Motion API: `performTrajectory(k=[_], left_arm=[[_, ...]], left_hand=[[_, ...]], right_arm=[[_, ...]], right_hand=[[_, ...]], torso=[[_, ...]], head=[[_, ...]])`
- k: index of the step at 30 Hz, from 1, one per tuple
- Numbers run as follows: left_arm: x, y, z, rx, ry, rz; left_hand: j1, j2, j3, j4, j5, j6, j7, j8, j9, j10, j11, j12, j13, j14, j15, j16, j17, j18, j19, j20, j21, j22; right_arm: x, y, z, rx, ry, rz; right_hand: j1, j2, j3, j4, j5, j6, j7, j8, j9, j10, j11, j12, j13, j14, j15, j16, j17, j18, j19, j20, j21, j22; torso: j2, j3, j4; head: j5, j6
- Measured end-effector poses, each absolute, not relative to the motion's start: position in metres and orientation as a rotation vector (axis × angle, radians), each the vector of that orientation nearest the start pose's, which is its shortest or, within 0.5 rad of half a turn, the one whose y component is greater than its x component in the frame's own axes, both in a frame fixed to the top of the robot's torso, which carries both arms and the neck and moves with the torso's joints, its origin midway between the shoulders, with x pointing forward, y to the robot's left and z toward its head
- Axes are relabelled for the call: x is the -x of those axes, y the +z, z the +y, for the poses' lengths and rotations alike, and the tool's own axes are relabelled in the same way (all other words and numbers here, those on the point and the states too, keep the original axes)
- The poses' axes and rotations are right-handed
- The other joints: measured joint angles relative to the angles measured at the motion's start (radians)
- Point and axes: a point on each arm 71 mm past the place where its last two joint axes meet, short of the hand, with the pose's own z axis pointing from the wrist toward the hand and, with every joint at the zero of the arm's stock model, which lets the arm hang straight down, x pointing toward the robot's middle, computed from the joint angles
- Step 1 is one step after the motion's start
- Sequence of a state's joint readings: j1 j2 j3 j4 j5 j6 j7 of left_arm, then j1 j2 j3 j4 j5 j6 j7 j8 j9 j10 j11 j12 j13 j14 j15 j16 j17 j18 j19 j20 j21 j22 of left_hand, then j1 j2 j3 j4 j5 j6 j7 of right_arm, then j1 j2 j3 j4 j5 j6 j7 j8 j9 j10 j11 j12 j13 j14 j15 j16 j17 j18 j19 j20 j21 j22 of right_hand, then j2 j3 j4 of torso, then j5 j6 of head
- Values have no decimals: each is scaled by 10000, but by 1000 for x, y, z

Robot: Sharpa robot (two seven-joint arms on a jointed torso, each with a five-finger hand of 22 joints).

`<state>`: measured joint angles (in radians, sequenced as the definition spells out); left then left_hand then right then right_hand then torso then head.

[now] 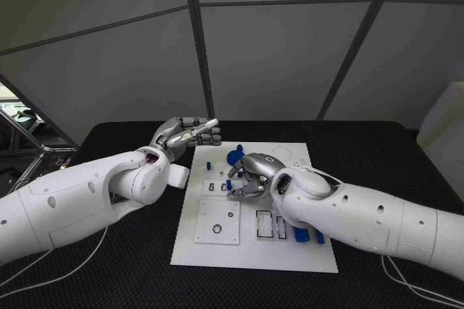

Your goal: Assemble the parts on the task board

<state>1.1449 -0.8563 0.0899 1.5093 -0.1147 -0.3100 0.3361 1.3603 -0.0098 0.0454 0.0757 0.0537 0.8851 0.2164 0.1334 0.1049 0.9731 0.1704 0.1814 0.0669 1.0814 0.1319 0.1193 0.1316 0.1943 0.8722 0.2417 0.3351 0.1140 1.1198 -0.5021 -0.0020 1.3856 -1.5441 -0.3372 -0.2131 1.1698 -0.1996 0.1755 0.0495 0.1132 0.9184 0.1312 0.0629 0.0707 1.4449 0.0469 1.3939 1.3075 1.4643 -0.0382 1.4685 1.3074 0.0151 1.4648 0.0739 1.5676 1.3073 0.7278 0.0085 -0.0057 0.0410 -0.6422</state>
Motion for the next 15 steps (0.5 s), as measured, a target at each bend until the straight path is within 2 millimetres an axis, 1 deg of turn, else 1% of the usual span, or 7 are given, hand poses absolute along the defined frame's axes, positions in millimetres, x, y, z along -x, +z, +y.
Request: performTrajectory(k=[3, 6, 8, 10, 13, 14, 15], left_arm=[[-500, -161, 224, 10442, -15080, 13990], [-500, -163, 228, 10194, -14722, 14331], [-500, -164, 229, 10001, -14448, 14621], [-500, -166, 230, 9725, -14074, 15080], [-498, -169, 230, 9216, -13501, 15878], [-497, -170, 230, 8916, -13224, 16301], [-496, -171, 229, 8661, -12997, 16650]], left_hand=[[-131, 131, -84, 28, 0, 392, -140, 95, 68, 557, -193, 190, 91, 877, -276, 402, 248, 0, 644, -251, 380, 152], [-220, 220, -125, 69, 41, 942, -486, 319, 230, 1586, -631, 632, 319, 2351, -777, 1220, 784, -1, 1779, -759, 1117, 480], [-220, 220, -125, 69, 533, 1272, -709, 435, 363, 2299, -941, 995, 589, 3116, -1106, 1870, 1243, -1, 2416, -1085, 1609, 720], [-220, 220, -125, 69, 739, 1531, -968, 544, 549, 2757, -1158, 1384, 1015, 3659, -1441, 2924, 2040, -1, 3018, -1331, 2202, 1047], [-485, 202, -224, 169, 734, 1900, -1230, 814, 952, 3199, -1507, 2226, 1962, 3859, -1651, 6928, 5999, 0, 3544, -1692, 3120, 1625], [-660, 214, -307, 252, 651, 1986, -1317, 934, 1137, 3302, -1591, 2835, 2659, 3844, -1694, 8034, 7125, -3, 3715, -1782, 3635, 2159], [-833, 260, -388, 360, 480, 2026, -1356, 1056, 1349, 3533, -1674, 3965, 3968, 3831, -1761, 9045, 8173, -5, 3934, -1847, 4328, 2960]], right_arm=[[-480, -205, -73, 1878, 7988, 16153], [-474, -200, -84, 1849, 8624, 15821], [-469, -197, -92, 1891, 8985, 15699], [-464, -191, -102, 1926, 9371, 15560], [-461, -181, -116, 1851, 9697, 15413], [-460, -176, -123, 1771, 9814, 15384], [-459, -172, -128, 1676, 9894, 15365]], right_hand=[[419, 27, -113, 257, 0, -133, 30, 0, 18, -50, 50, -97, 0, 23, 47, -47, 0, -1, 21, 46, 0, 0], [728, 183, -98, 271, 0, -105, 1, 58, 80, -231, 20, -288, 0, 23, 47, -254, 0, 0, 21, 45, 0, 0], [974, 207, -22, 195, 0, -60, -44, 65, 102, -505, -8, -664, -115, 23, 47, -464, -1, 0, 21, 45, -197, 0], [1060, 218, -8, 181, 0, 14, -46, 65, 128, -631, -29, -929, -340, 24, 47, -684, -173, -1, 21, 45, -406, 0], [1179, 219, 35, 137, 1, 197, -78, 65, 173, -756, -72, -1165, -576, 23, 46, -1053, -628, 12, 21, 46, -756, 0], [1217, 255, 61, 104, 0, 254, -100, 65, 193, -875, -87, -1341, -758, 23, 46, -1259, -880, 169, 21, 46, -954, 0], [1238, 276, 72, 63, 33, 288, -134, 65, 211, -954, -97, -1492, -914, 23, 46, -1422, -1059, 239, -4, 20, -1098, 0]], torso=[[-8, 6, 0], [-20, 6, -7], [-32, 7, -13], [-44, 7, -16], [-84, 12, -25], [-106, 15, -33], [-126, 19, -38]], head=[[2, 15], [30, 32], [32, 43], [39, 68], [86, 79], [109, 75], [134, 60]])
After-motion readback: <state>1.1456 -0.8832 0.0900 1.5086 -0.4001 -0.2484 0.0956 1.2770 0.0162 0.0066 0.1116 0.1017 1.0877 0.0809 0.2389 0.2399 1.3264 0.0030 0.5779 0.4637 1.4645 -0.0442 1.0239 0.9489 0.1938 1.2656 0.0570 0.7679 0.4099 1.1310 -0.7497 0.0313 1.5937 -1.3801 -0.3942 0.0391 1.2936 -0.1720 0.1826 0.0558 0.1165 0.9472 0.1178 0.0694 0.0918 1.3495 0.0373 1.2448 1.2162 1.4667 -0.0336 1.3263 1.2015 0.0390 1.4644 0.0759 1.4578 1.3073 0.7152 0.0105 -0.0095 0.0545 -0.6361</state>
